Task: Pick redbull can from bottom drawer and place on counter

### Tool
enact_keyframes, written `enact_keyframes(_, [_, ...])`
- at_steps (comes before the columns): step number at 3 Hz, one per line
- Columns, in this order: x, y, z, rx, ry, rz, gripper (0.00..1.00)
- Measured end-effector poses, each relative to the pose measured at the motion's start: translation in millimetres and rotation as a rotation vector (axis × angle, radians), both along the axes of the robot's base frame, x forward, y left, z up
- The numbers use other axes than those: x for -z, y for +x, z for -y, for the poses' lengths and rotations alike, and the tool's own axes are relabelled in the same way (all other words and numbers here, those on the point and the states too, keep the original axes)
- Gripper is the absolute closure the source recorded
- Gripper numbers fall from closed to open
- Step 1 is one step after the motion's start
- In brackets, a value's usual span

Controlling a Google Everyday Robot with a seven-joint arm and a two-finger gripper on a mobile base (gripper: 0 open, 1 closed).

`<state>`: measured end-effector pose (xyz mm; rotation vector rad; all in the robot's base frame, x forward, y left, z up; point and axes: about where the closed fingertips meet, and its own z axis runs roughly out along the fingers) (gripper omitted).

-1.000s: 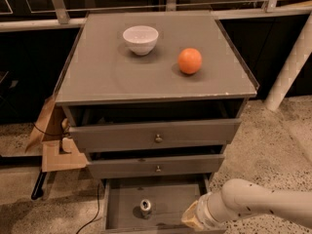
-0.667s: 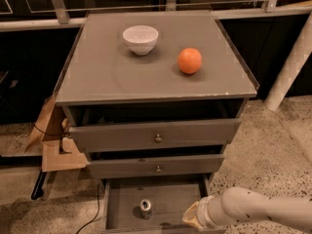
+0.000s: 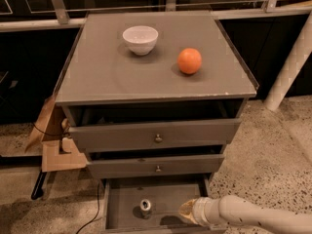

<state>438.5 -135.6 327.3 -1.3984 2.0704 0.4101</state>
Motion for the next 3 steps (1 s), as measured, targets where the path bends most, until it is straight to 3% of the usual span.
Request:
enact_keyframes(1, [38.9,19.8,-27.2,-0.039,0.111,-0.007,1.0])
enact_keyframes(2, [66.8,24.3,-27.4,-0.021,0.143,-0.034,1.0])
enact_keyframes(3, [66.3,25.6,-26.9,-0.016,0.142,-0.031,1.0])
